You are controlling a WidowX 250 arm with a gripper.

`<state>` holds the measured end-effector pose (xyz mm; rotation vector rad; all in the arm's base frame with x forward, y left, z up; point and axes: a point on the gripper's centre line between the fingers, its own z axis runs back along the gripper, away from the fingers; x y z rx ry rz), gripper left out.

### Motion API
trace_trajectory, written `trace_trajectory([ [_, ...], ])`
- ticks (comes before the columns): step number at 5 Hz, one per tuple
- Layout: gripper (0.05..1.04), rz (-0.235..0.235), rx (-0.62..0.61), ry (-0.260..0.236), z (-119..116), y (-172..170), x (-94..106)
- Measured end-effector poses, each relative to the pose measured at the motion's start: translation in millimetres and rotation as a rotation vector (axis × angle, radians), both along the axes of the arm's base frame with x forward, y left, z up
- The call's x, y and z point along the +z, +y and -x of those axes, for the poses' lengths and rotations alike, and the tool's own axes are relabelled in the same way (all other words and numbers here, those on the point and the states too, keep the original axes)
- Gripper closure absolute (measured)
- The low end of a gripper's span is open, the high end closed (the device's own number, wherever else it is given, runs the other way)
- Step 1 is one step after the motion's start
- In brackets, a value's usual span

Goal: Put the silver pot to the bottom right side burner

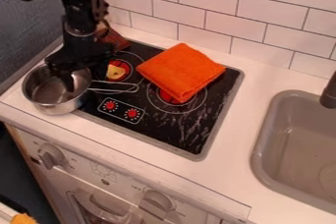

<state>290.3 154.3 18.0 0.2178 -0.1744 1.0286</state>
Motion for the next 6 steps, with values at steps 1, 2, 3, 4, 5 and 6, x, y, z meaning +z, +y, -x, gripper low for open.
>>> trace_trajectory([
  [1, 0.727, -0.001, 0.003, -0.009, -1, 0, 0.1],
  [2, 0.934, -0.003, 0.011, -0.015, -1, 1, 0.1],
  [3, 1.000, -0.005, 0.015, -0.019, -1, 1, -0.1],
  [4, 1.000, -0.008, 0.036, -0.023, 0, 6, 0.2],
  [5, 1.000, -0.011, 0.061, -0.039, -2, 14, 3.1],
  [6, 1.001, -0.005, 0.071, -0.052, -5, 15, 5.6],
])
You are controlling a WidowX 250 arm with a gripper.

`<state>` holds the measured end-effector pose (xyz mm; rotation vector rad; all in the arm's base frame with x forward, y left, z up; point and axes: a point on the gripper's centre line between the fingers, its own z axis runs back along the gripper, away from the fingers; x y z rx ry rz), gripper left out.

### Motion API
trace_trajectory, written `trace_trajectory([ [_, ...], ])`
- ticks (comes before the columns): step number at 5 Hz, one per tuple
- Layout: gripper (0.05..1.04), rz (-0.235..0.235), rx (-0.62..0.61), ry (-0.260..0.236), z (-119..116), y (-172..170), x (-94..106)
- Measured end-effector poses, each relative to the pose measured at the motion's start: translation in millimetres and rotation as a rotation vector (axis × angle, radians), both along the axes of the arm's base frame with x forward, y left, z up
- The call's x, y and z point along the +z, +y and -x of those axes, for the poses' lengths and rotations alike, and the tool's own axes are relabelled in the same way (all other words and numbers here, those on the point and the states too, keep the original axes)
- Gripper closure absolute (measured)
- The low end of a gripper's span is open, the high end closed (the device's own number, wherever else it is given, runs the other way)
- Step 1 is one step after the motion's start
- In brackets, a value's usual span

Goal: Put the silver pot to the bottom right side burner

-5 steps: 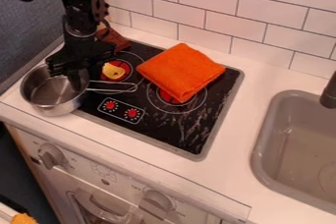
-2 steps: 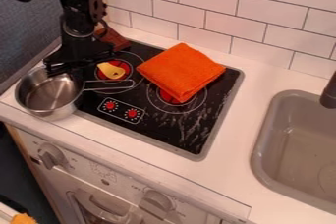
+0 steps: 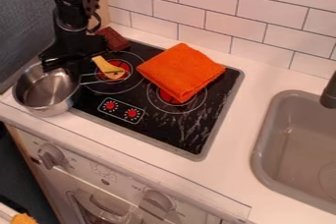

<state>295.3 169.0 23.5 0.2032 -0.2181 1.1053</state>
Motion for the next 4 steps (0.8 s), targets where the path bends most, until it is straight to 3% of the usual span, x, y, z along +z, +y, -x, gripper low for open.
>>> trace_trajectory([
  [2, 1.001, 0.023, -0.171, -0.111, -3, -69, 41.6],
  [3, 1.001, 0.035, -0.271, -0.146, 10, -104, 57.7],
  [4, 1.001, 0.035, -0.375, -0.142, 19, -136, 56.9],
])
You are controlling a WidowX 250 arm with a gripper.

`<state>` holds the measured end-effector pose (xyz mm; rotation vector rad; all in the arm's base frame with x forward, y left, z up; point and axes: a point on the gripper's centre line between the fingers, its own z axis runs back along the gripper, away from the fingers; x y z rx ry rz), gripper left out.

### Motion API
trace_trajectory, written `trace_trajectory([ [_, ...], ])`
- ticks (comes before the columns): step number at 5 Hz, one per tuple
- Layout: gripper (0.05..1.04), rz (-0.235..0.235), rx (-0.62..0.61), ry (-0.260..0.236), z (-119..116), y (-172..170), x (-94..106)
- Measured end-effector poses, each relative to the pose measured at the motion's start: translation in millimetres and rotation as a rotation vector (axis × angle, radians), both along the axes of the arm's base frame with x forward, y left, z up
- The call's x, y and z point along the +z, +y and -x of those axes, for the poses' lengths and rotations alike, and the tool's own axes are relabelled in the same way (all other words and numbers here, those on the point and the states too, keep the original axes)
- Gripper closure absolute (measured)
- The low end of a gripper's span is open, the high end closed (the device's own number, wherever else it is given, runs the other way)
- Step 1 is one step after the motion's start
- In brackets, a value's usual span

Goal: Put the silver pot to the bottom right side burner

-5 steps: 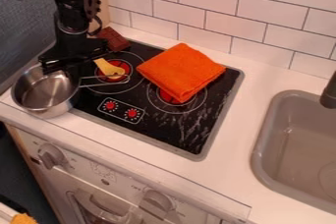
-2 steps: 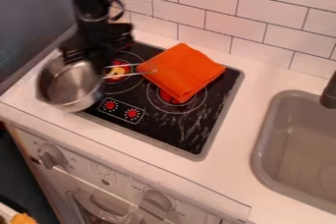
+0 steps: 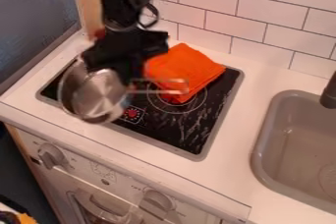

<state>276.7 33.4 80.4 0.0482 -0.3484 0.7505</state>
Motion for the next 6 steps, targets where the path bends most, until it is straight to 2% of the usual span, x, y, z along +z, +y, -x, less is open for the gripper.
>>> trace_trajectory([
  [2, 1.001, 0.003, -0.160, 0.023, 9, -61, -7.8],
  [3, 1.001, -0.008, -0.203, 0.059, 7, -82, -18.4],
  [5, 1.001, -0.017, -0.242, 0.097, -5, -107, -35.1],
  [6, 1.001, -0.007, -0.255, 0.114, -10, -112, -40.1],
])
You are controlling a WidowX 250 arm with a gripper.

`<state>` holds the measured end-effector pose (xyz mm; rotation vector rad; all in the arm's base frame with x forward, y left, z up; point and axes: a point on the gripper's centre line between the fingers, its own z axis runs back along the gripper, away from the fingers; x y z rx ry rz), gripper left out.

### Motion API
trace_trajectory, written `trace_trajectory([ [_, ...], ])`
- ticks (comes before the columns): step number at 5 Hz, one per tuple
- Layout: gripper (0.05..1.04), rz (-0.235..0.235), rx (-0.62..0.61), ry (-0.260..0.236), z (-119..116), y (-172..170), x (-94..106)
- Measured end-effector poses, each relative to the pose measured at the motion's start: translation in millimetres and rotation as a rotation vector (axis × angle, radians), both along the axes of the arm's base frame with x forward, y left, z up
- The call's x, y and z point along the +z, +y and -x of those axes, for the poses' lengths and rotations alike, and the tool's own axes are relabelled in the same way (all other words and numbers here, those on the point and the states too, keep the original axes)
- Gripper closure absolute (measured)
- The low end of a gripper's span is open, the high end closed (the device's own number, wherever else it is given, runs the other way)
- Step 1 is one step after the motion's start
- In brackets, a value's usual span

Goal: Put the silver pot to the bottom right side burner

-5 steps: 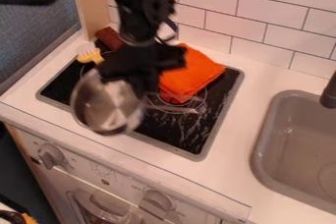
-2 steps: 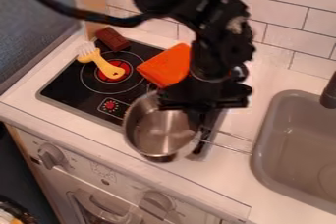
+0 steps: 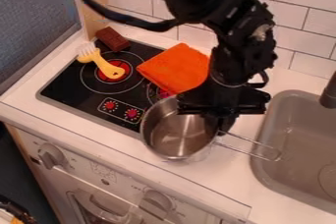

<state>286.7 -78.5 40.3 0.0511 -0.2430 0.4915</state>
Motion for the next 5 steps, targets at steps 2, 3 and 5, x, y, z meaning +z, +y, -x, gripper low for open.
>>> trace_trajectory([
  [2, 1.000, 0.044, 0.031, -0.006, -14, 4, -2.1],
  [3, 0.966, 0.044, 0.034, 0.003, -21, 5, -6.2],
  [5, 0.472, 0.036, 0.057, 0.009, -26, 7, -5.5],
])
